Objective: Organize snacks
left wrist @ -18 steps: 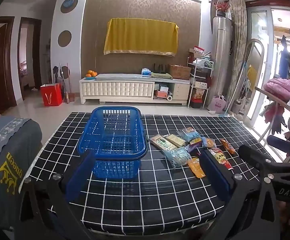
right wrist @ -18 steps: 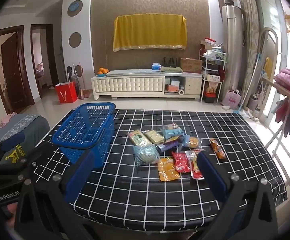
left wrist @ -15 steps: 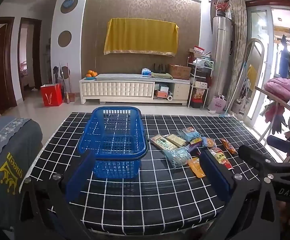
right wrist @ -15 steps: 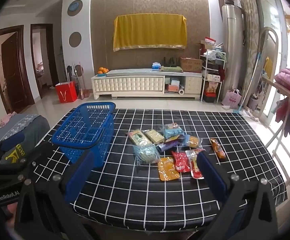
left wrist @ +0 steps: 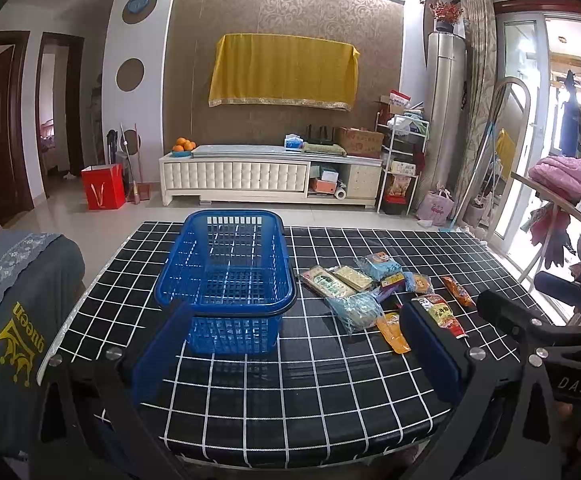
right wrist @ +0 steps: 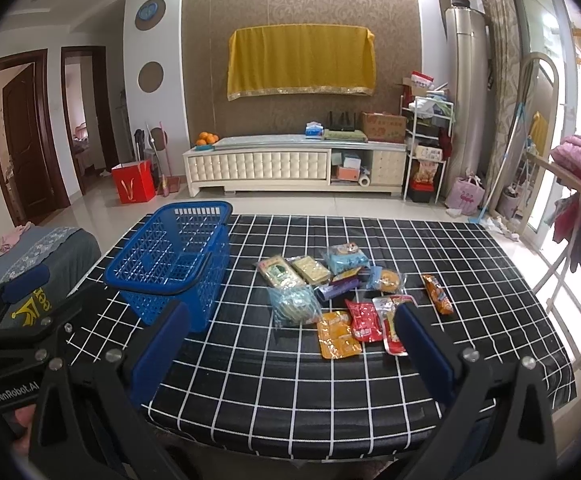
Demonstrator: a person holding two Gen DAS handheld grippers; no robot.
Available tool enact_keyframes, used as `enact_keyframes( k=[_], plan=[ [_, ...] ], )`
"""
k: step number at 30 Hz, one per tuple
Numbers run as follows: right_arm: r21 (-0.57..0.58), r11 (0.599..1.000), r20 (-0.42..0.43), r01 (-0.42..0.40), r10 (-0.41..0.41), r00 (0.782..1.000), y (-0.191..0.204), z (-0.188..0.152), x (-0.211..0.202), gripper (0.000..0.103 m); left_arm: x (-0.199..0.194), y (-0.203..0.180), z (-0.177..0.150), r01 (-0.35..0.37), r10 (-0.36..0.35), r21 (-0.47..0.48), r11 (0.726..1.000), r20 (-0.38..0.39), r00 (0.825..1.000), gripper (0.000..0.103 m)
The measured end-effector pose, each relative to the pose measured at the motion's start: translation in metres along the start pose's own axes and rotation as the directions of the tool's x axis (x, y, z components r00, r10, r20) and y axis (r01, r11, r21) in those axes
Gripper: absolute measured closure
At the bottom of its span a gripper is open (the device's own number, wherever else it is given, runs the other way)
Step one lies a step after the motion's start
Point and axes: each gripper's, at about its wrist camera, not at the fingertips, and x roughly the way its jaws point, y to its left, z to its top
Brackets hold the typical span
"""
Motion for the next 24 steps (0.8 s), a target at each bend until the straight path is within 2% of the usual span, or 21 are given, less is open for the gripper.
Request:
enact_keyframes(
  k=[24],
  plan=[
    [0.0,1.0,-0.007,0.007,-0.007,1.0,0.0005,-0.0003,0.0002,0.0,-0.0013,0.0015,-0.0013,0.008,-0.008,0.002,1.0,0.012,1.0,0.0]
  ],
)
